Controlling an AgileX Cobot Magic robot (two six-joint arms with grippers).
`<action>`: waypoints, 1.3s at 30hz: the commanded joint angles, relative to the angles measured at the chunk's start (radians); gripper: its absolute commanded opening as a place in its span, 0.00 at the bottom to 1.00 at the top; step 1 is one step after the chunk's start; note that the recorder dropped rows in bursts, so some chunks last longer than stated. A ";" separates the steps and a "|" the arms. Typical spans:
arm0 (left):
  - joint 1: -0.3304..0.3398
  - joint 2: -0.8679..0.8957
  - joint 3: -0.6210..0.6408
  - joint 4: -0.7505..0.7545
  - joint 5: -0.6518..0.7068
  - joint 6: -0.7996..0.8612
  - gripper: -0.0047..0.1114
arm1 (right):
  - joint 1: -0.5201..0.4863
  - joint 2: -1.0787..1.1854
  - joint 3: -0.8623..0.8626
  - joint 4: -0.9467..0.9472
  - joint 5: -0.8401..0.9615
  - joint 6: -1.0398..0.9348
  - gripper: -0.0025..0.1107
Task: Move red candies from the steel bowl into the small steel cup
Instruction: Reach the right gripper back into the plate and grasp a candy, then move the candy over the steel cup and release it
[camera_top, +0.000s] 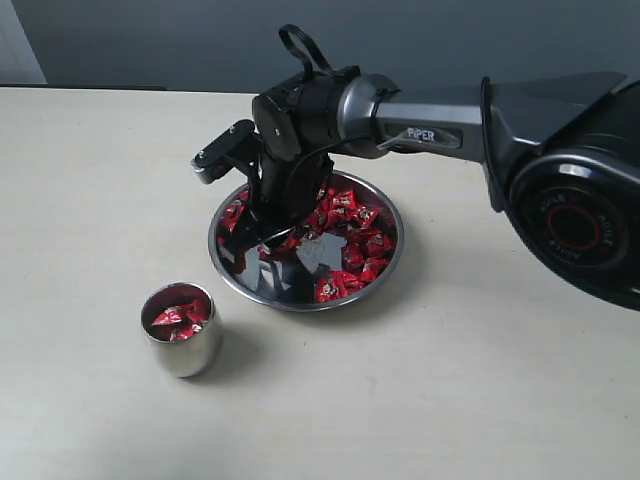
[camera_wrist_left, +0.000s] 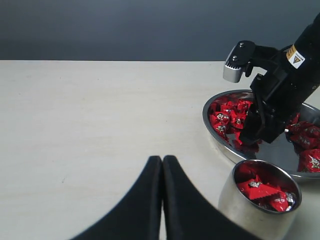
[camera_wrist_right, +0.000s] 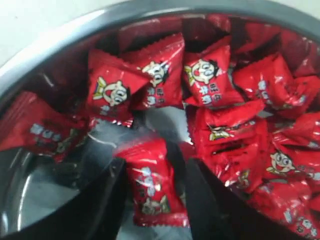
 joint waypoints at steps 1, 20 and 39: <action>0.005 -0.005 0.005 0.001 -0.010 0.000 0.04 | -0.005 0.013 0.001 0.007 -0.005 -0.001 0.37; 0.005 -0.005 0.005 0.001 -0.010 0.000 0.04 | 0.071 -0.232 0.001 0.327 0.135 -0.150 0.03; 0.005 -0.005 0.005 0.001 -0.012 0.000 0.04 | 0.177 -0.230 0.001 0.387 0.306 -0.239 0.09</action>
